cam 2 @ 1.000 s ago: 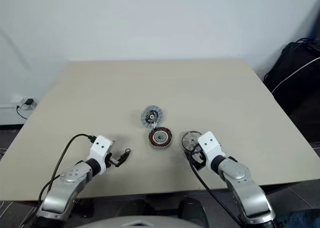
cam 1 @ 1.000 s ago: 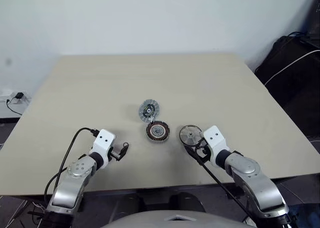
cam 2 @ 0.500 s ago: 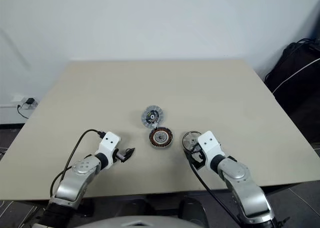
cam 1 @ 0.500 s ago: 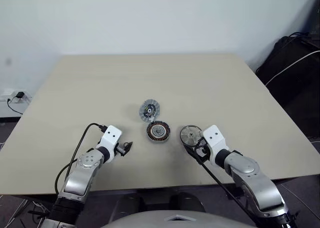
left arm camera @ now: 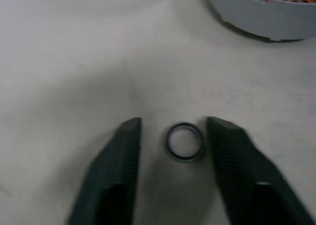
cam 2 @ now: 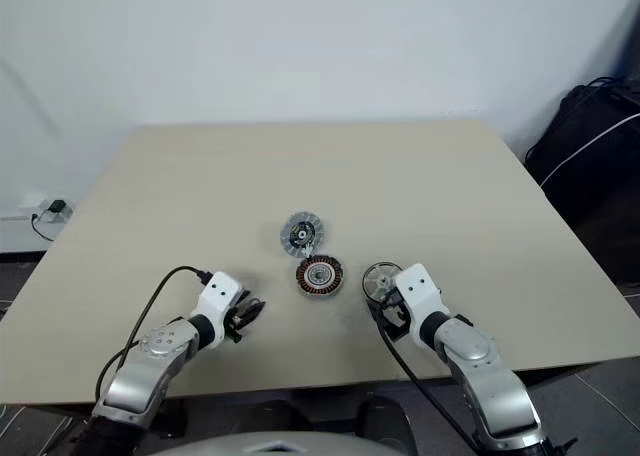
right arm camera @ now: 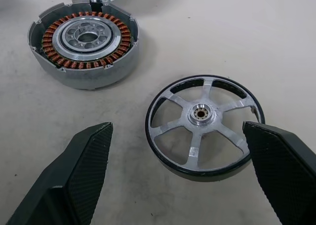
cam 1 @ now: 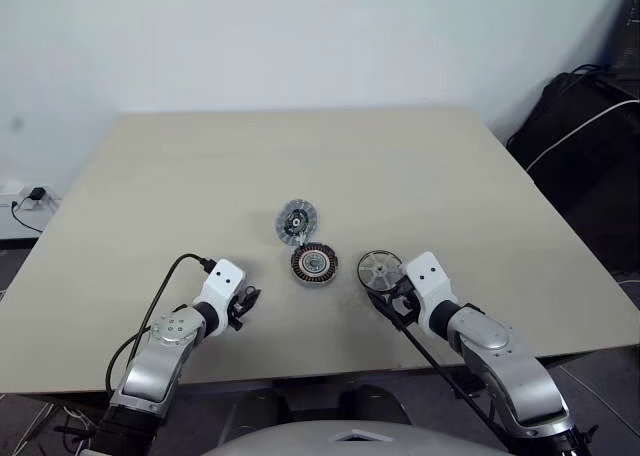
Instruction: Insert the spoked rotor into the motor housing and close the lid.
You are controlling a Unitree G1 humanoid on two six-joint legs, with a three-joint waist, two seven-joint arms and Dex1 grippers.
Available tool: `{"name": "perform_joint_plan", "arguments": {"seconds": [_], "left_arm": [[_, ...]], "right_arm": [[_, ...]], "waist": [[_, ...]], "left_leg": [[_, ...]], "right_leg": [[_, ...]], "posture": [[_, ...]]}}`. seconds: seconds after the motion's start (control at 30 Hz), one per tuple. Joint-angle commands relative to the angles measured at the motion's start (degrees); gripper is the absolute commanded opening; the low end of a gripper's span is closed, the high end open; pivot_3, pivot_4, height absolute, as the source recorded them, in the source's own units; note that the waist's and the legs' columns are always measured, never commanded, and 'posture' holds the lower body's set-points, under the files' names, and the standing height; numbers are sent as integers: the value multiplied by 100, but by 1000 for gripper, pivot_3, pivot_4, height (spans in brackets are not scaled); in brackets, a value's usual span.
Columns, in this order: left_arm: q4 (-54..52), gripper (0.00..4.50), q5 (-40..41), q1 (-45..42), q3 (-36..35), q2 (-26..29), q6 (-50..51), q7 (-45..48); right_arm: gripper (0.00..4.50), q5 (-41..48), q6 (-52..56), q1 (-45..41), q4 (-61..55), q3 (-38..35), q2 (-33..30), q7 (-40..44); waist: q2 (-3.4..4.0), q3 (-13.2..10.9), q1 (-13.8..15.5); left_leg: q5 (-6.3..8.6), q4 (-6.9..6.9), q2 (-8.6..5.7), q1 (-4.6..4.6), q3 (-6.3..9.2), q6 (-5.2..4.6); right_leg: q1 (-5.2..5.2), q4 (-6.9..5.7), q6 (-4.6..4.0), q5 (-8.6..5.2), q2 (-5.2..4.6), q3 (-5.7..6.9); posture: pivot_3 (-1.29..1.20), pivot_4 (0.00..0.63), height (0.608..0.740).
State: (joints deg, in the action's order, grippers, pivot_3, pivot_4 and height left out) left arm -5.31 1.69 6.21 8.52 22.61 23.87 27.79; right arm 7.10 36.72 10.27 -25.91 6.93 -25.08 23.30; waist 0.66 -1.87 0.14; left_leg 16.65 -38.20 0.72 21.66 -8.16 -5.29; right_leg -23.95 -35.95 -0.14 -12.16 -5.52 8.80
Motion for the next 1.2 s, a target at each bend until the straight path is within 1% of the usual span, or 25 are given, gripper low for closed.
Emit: {"name": "perform_joint_plan", "arguments": {"seconds": [0.03,0.07,0.1,0.27,0.37,0.47,0.57,0.83,1.03,1.2], "left_arm": [[73,943,-33,107,-62,67,229,-52],[68,692,-18,111,-64,68,233,-57],[64,666,-6,111,-63,69,237,-63],[-243,666,270,-8,-100,-105,245,-5],[-540,666,514,-170,-37,-182,304,218],[-880,666,840,-439,122,-228,367,628],[-858,666,827,-759,220,-330,289,634],[-87,666,584,-1559,581,-662,-25,567],[1084,666,236,-2019,769,-915,-630,501],[1775,666,89,-2289,839,-1140,-985,465]], "right_arm": [[4500,-17,-108,-96,-220,-67,12,-34],[4500,-17,-110,-100,-219,-66,14,-35],[4500,-18,-111,-102,-217,-65,15,-35],[4500,-17,-110,-114,-214,-60,27,-40],[4500,-22,-113,-128,-208,-50,33,-41],[4500,-24,-118,-145,-204,-39,43,-41],[4500,-30,-118,-161,-198,-26,52,-42],[4500,-53,-126,-205,-179,22,101,-67],[4500,-52,-134,-232,-191,63,143,-115],[4500,-48,-136,-232,-212,73,174,-141]], "waist": [[0,1,-19],[2,2,-26],[4,3,-32],[6,5,-42],[-3,-1,-27],[-11,-6,12],[-11,-6,47],[-10,-4,63],[-12,-5,64],[-13,-5,66]], "left_leg": [[0,0,0,-1,0,0],[1,0,0,-3,0,-2],[3,0,0,-4,0,-5],[5,0,0,-7,1,-9],[-1,-1,0,-6,1,1],[-5,-3,-1,-1,1,7],[-4,-4,-2,1,1,7],[-5,-5,-2,3,0,5],[-5,-15,-2,4,1,3],[1,-27,-2,6,2,-7]], "right_leg": [[1,-1,0,0,0,0],[2,-2,0,0,0,0],[3,-3,0,0,0,0],[6,-4,0,0,0,0],[6,-3,1,0,-1,-1],[4,-3,1,1,-1,-1],[4,0,1,1,-1,-2],[22,-2,6,4,5,-1],[23,-2,14,8,7,-2],[19,-2,17,10,5,-2]], "posture": [[0,0,740],[0,0,740],[0,0,740],[0,0,740],[0,0,740],[0,0,740],[0,0,740],[0,0,740],[0,0,740],[0,0,740]]}}
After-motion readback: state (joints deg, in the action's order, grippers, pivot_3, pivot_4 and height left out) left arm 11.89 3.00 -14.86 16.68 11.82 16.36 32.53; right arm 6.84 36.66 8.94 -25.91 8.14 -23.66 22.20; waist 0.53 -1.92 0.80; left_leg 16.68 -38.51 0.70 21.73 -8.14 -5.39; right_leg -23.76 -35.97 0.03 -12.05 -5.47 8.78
